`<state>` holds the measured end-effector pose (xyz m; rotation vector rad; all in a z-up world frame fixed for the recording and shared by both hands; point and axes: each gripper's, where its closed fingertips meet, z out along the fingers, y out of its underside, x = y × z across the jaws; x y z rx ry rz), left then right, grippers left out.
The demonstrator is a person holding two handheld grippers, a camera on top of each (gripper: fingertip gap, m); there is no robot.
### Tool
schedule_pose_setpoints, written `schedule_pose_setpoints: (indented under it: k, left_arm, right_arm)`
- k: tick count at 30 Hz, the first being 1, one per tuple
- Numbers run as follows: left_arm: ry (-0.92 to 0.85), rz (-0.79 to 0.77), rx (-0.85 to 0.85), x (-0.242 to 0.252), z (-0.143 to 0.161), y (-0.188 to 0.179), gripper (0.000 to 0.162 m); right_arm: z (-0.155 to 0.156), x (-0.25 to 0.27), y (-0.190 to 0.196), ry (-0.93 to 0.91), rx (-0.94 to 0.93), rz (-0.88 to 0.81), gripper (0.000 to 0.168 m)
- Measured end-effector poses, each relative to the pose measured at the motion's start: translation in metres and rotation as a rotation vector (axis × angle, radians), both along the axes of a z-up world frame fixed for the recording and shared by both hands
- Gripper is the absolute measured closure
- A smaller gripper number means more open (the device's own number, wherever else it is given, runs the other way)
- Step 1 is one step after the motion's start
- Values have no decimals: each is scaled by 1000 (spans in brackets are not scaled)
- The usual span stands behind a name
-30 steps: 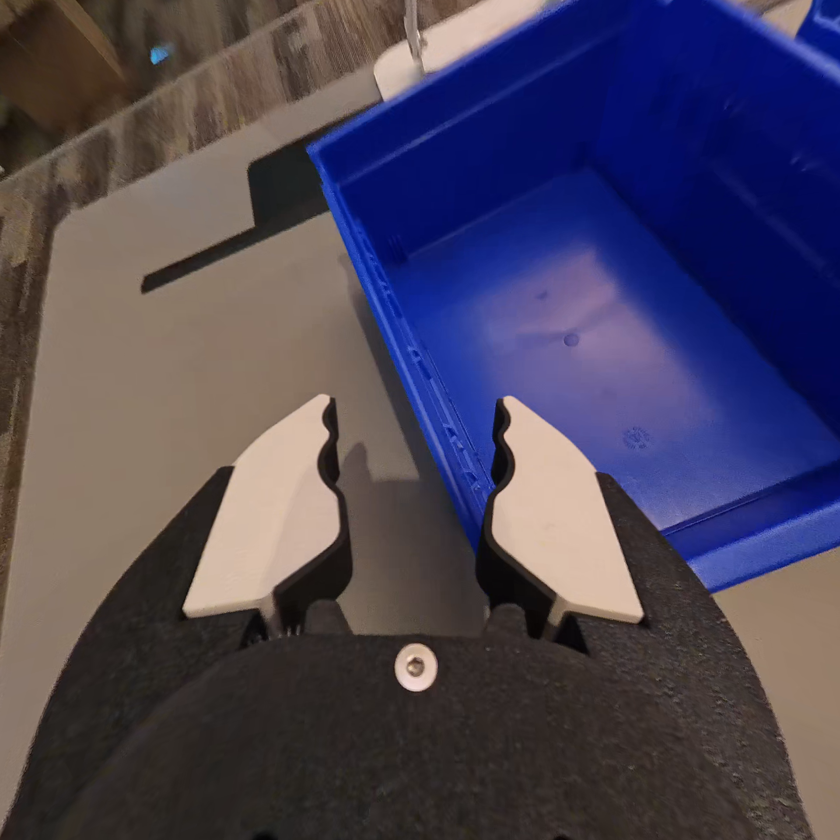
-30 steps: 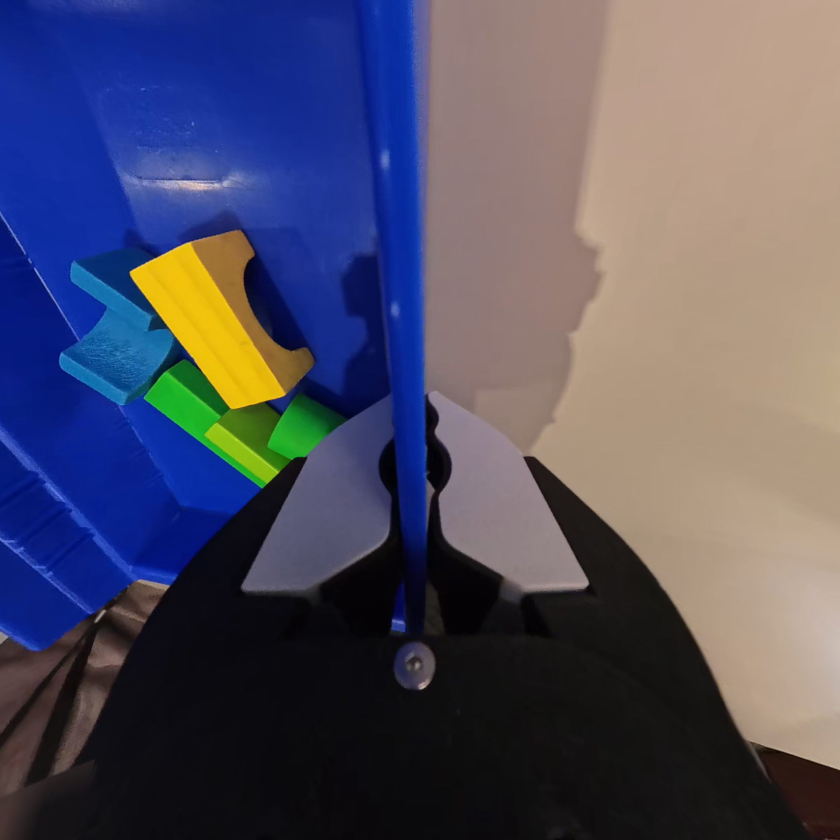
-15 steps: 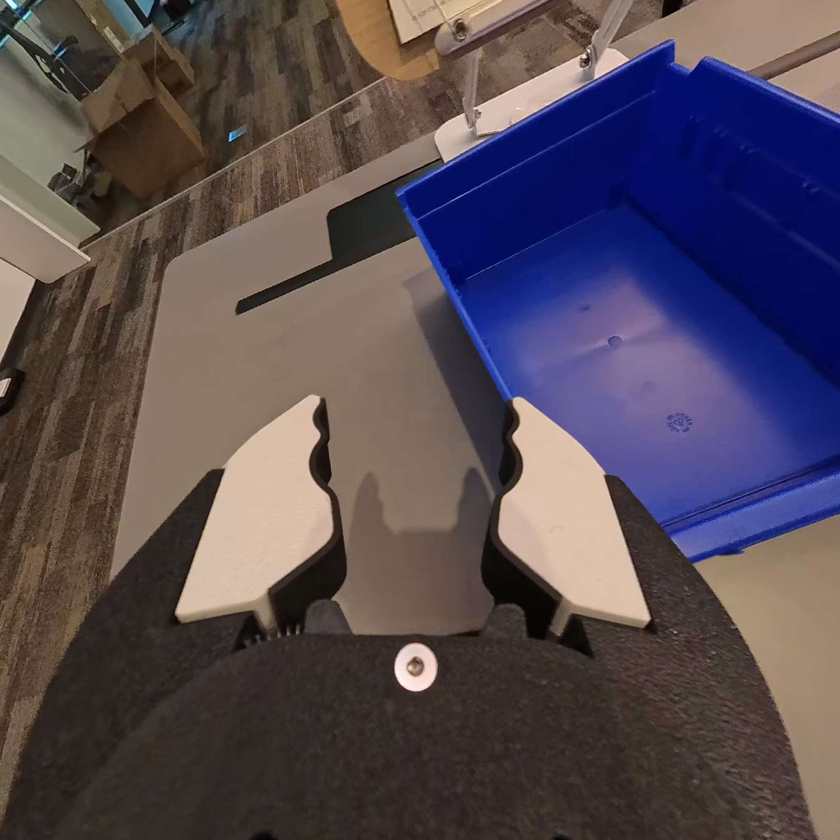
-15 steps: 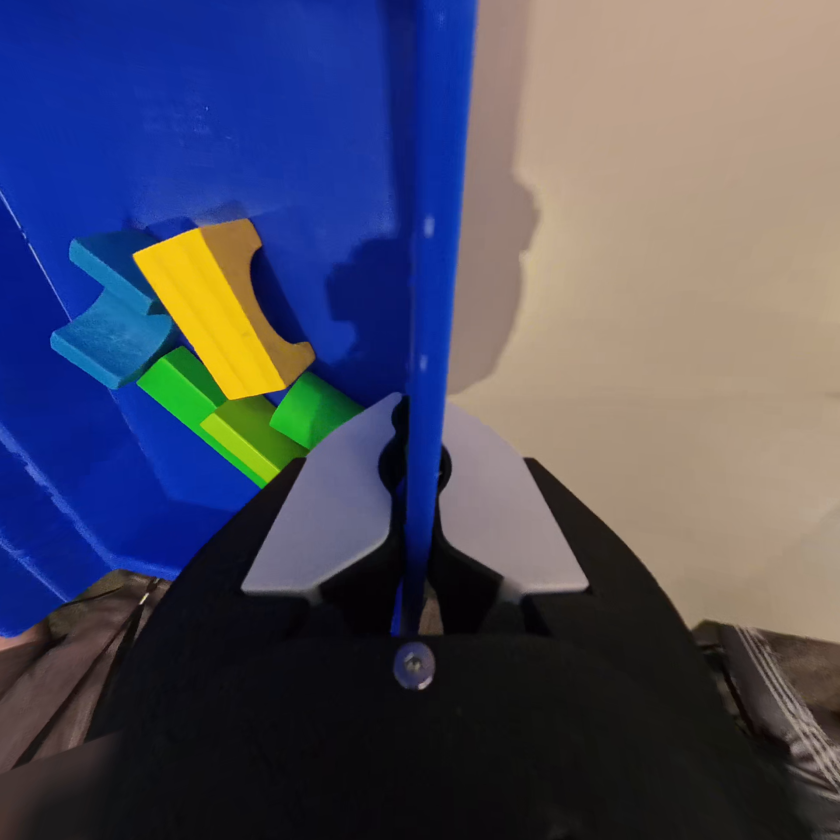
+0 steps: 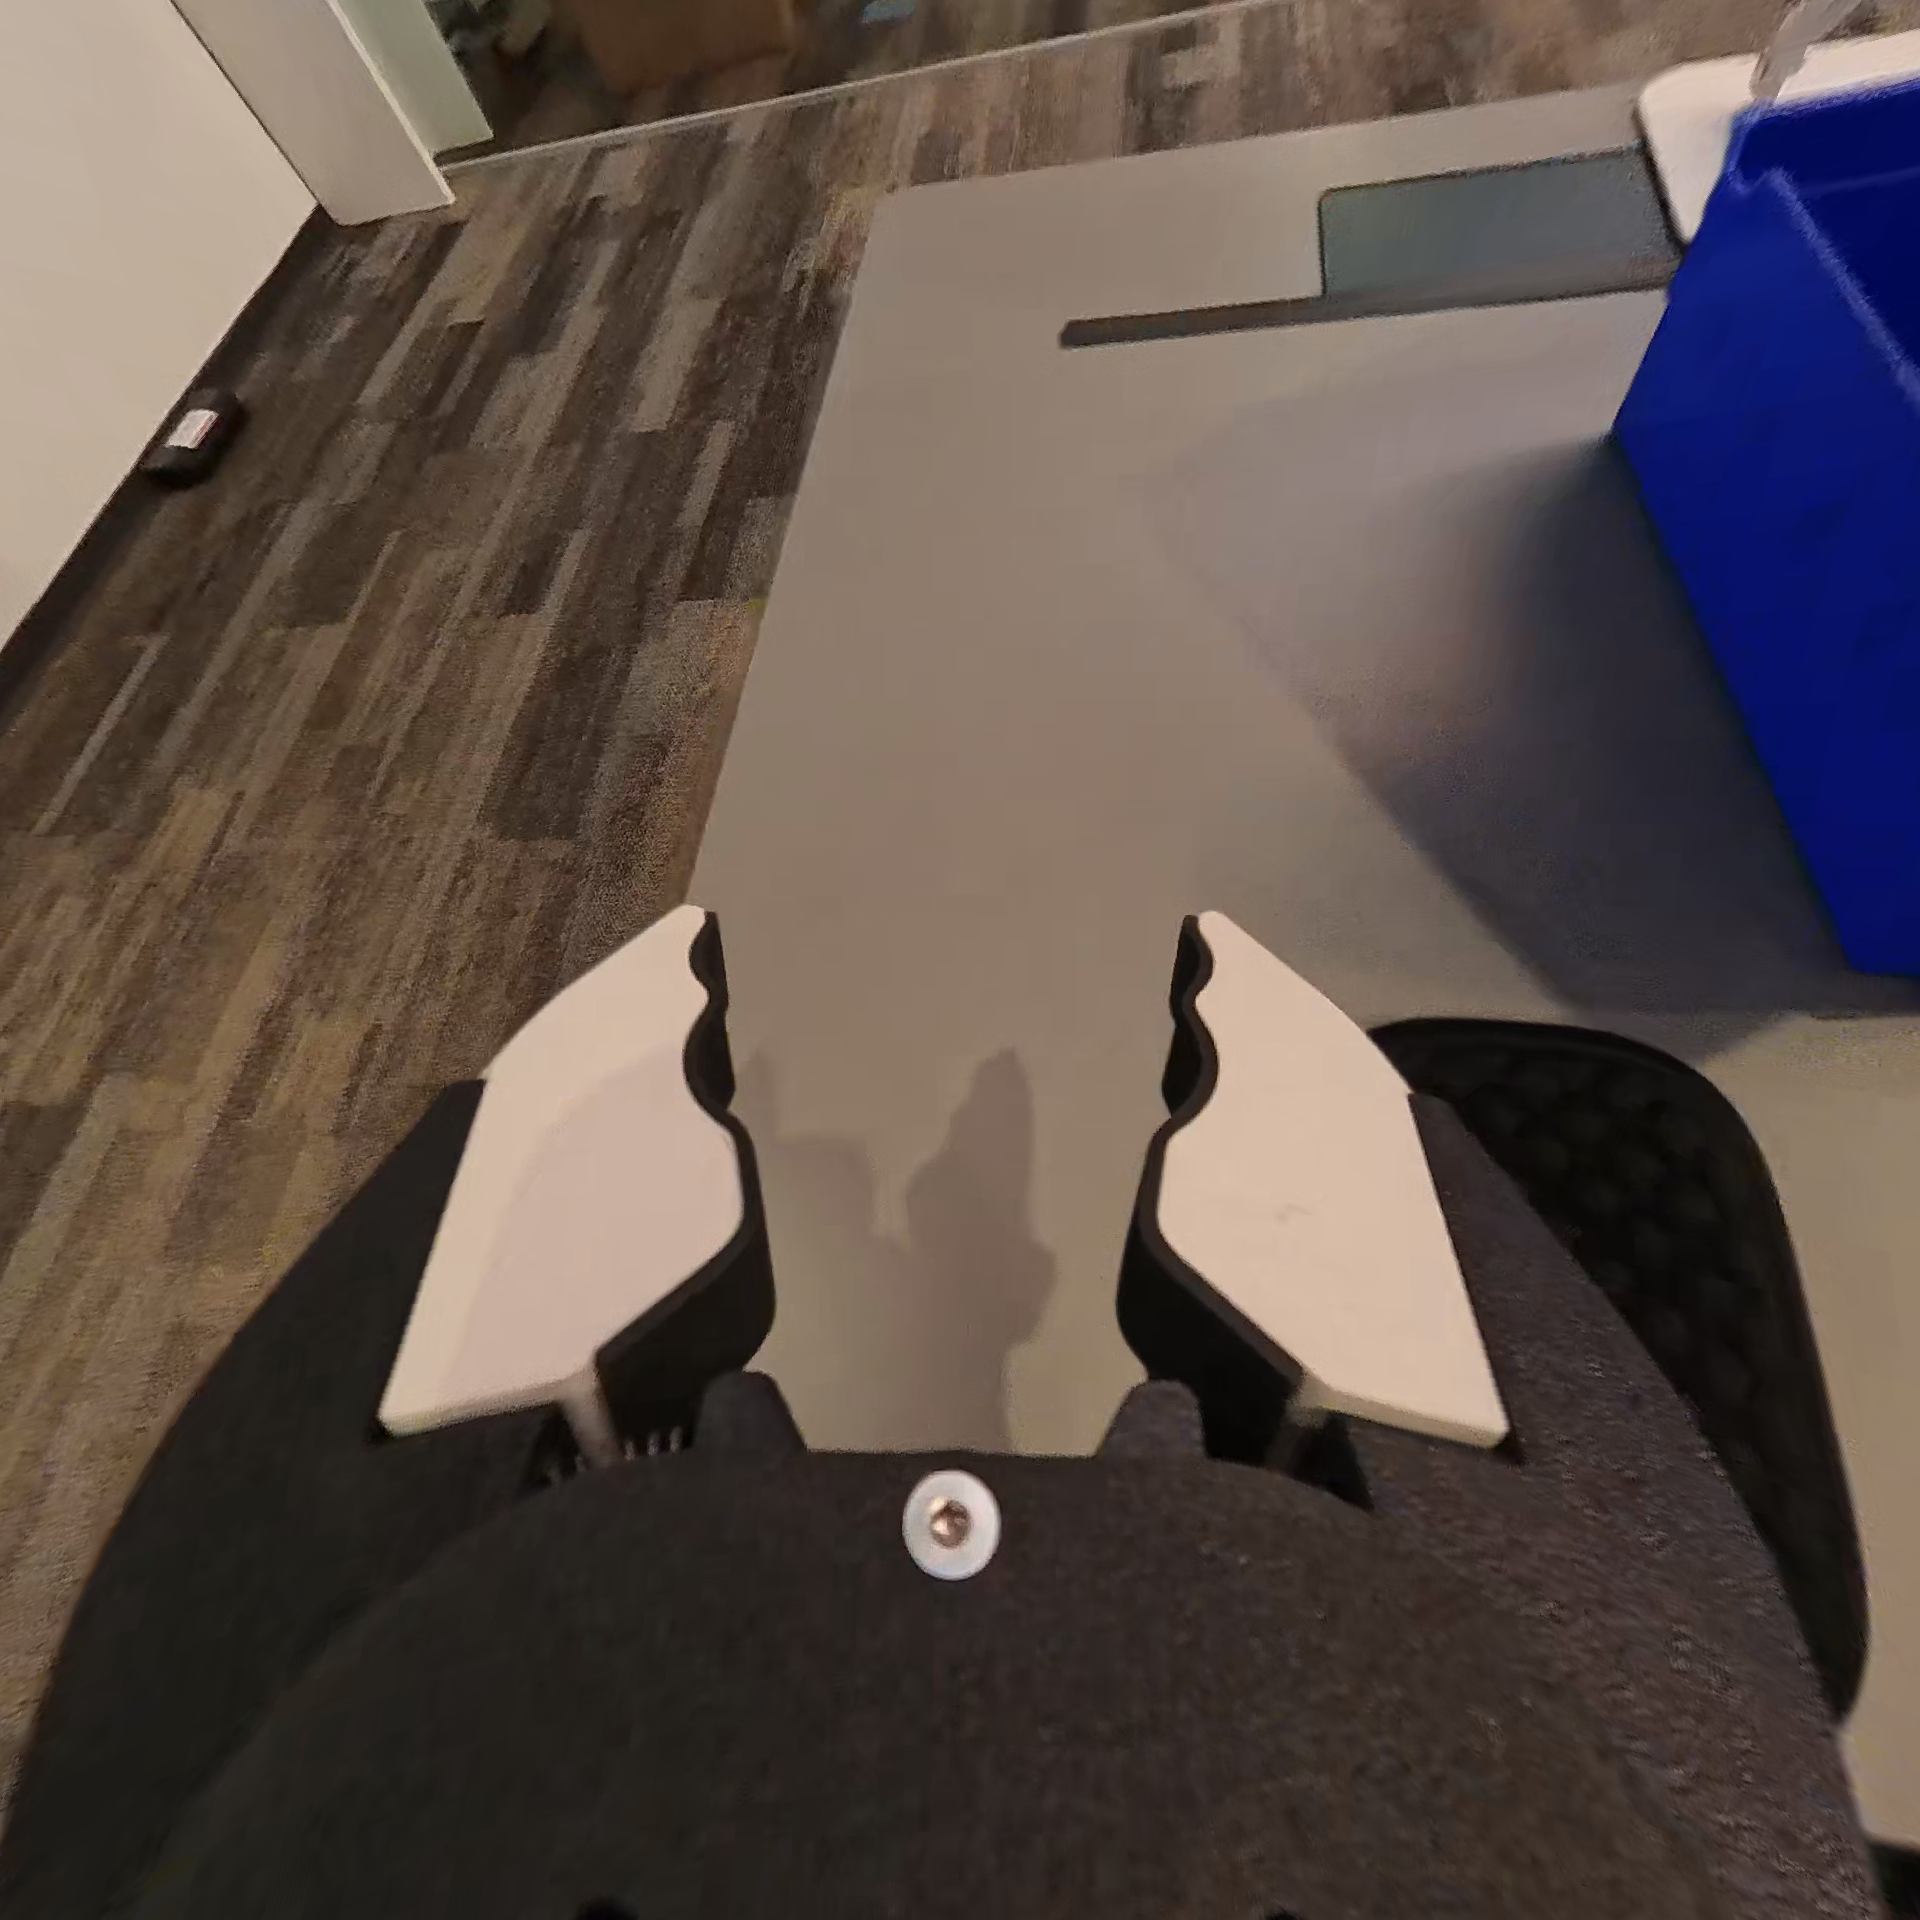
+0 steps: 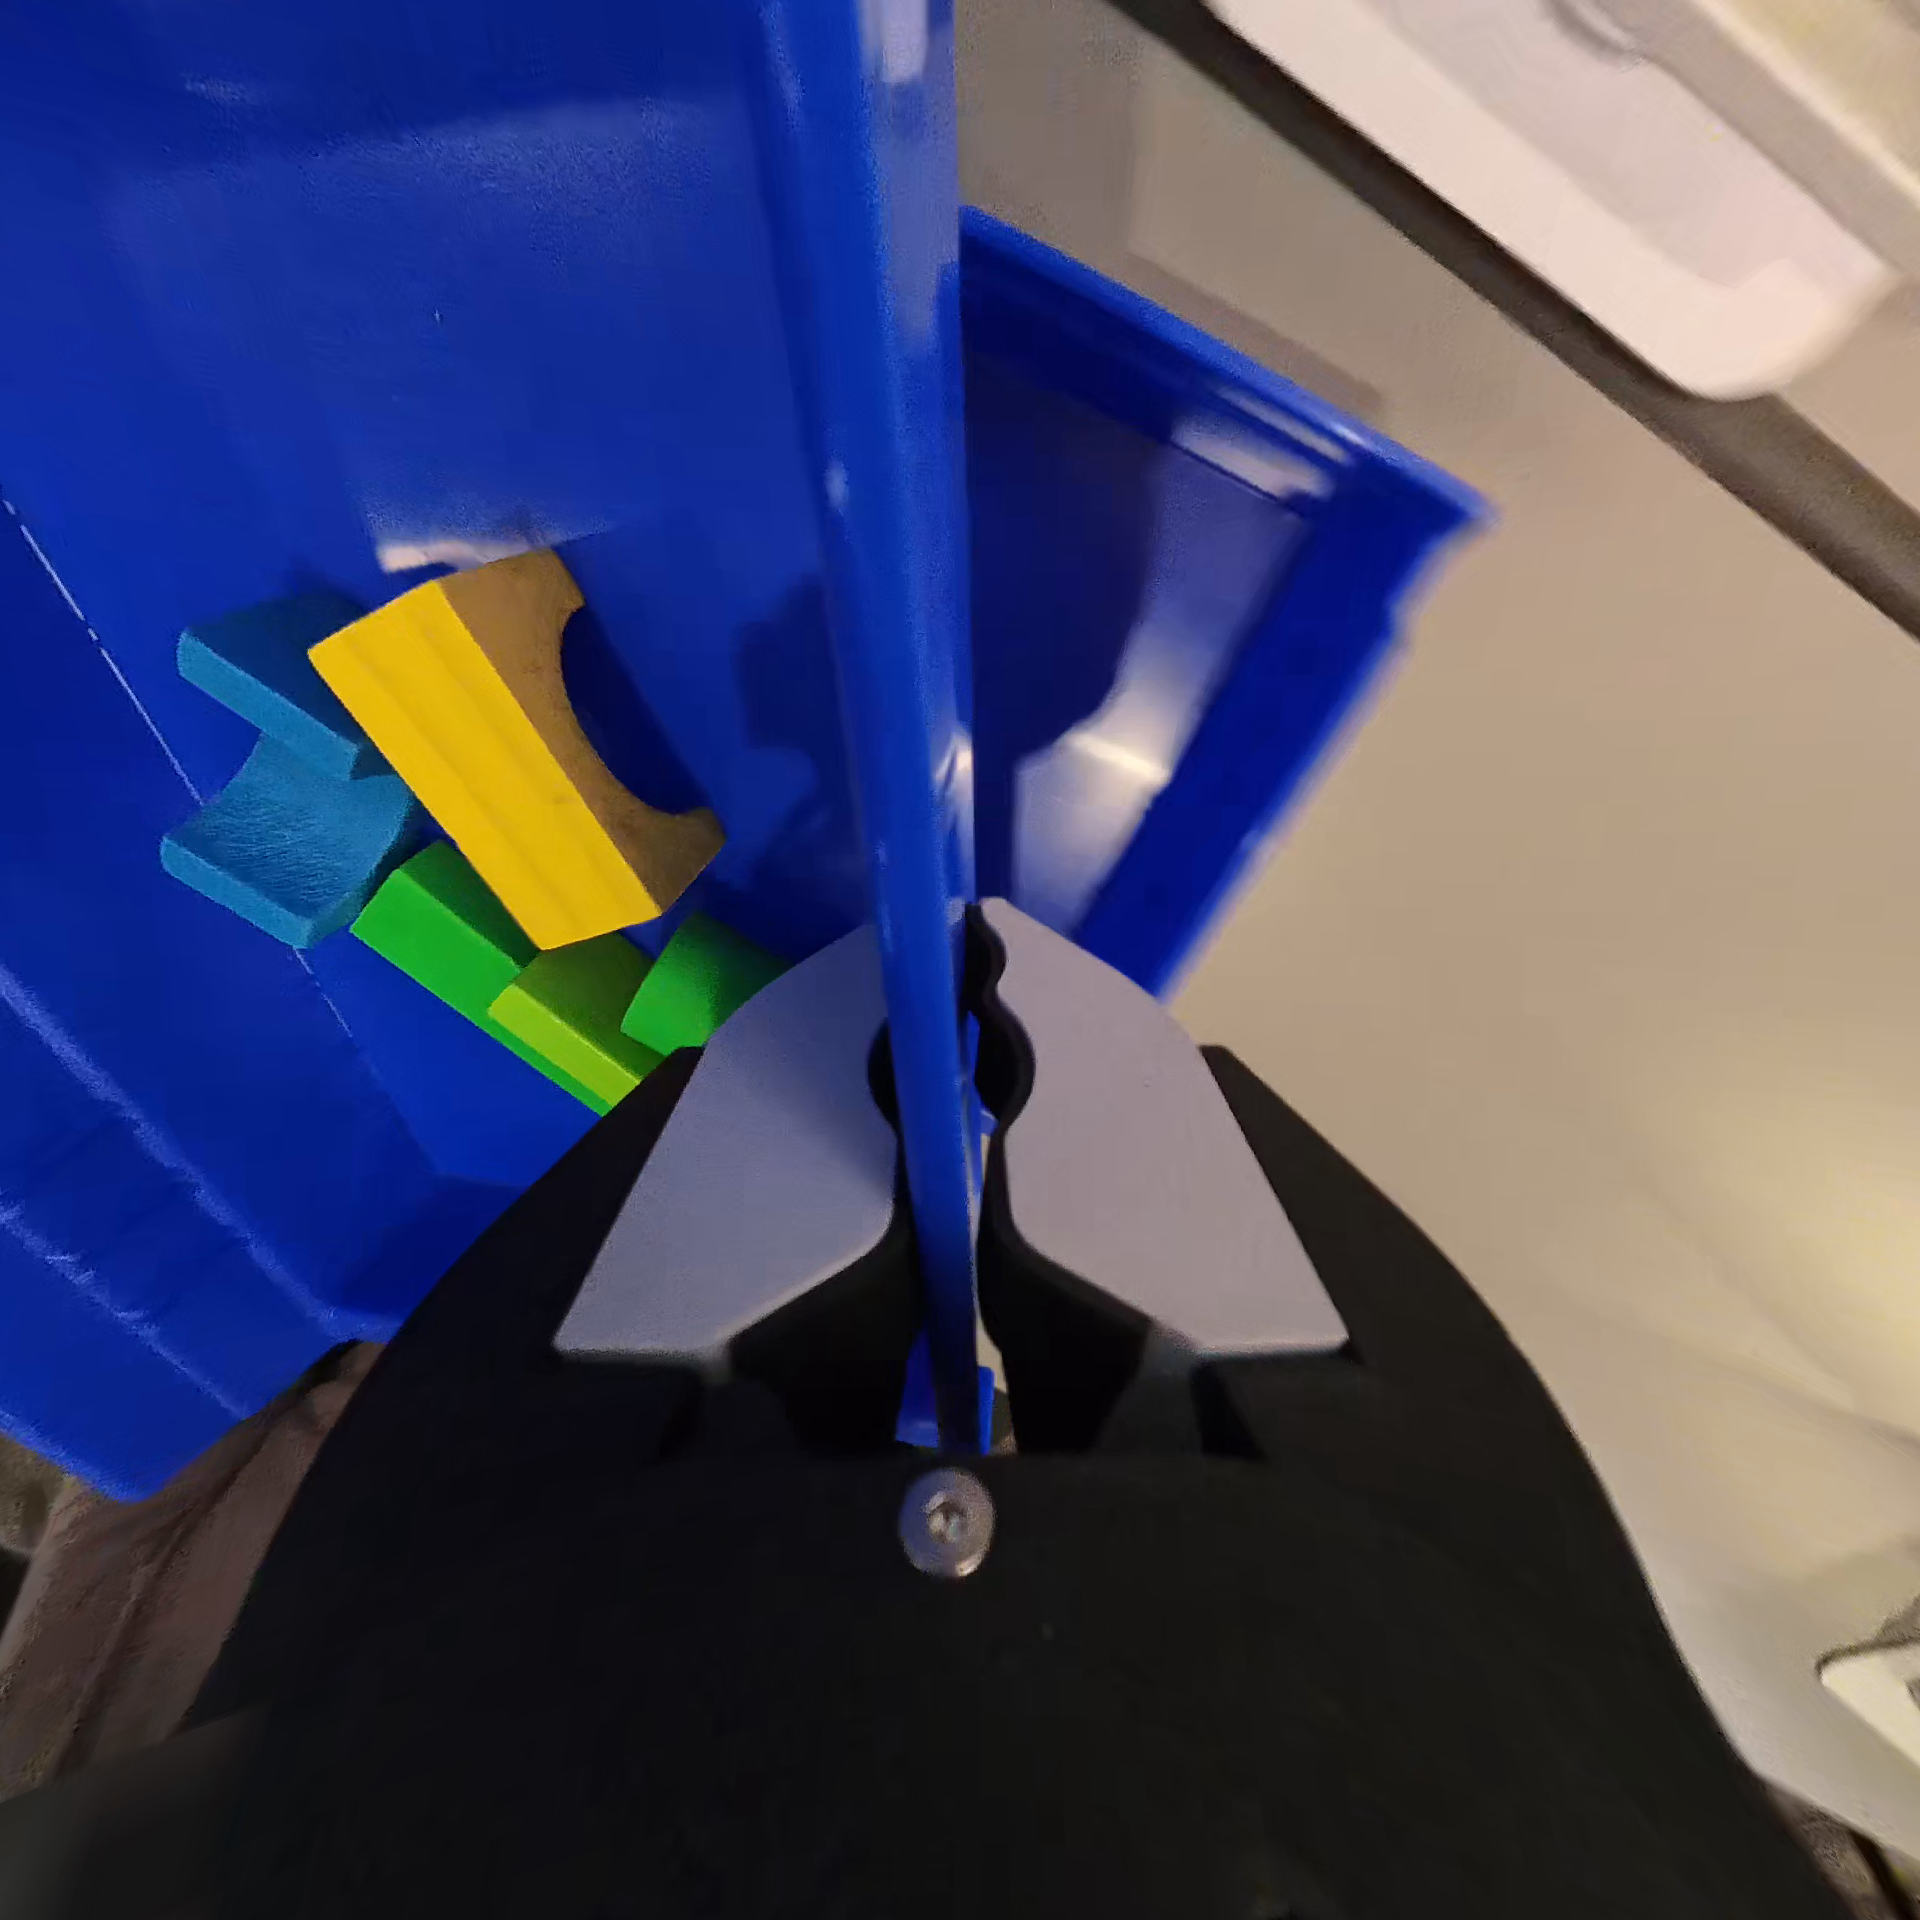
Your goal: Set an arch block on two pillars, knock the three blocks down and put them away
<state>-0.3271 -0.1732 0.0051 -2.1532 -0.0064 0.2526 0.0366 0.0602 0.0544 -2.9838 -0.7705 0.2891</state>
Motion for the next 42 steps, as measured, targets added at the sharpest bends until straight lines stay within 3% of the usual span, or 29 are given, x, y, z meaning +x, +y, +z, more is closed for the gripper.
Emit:
schedule_pose_setpoints:
  k: [5, 10, 19, 24, 26, 29, 32, 33, 35, 36, 38, 40, 42]
  left_arm:
    - [-71, 17, 62, -25, 23, -38, 81]
    - [-107, 4, 83, -30, 24, -51, 80]
    - [-221, -70, 17, 4, -21, -8, 72]
    - [-228, -44, -47, 16, -56, 29, 70]
    - [-184, 5, -70, 9, -71, 44, 71]
    - [-171, 49, -108, 2, -92, 60, 75]
    - [-168, 47, -122, -2, -105, 72, 95]
    - [-188, 30, -107, -1, -103, 76, 105]
    - [-190, -29, -99, 0, -101, 81, 141]
    - [-177, -44, -111, -3, -102, 82, 142]
    - [-111, -111, -156, -8, -103, 86, 143]
    - [-88, -175, -178, -12, -103, 94, 143]
    - [-96, -241, -180, -13, -103, 104, 144]
  right_arm:
    - [-22, -121, -6, 38, -50, 112, 162]
    - [-54, -194, -8, 48, -83, 153, 162]
    - [-135, -237, -2, 28, -110, 80, 162]
    - [-182, -233, -10, 16, -155, 15, 162]
    - [-188, -232, -12, 1, -135, 38, 162]
    - [-178, -224, -8, -76, -54, 162, 153]
    - [-131, -217, 14, -12, 243, 257, 135]
    - [-110, -207, 20, -13, 372, 294, 119]
    - [-70, -168, 20, -30, 586, 320, 117]
    - [-59, -141, 17, -28, 652, 310, 117]
    - [-56, -75, 14, -43, 689, 227, 110]
    - [-79, 3, 13, -118, 570, 59, 96]
    - [-107, 52, 5, -97, 413, -73, 94]
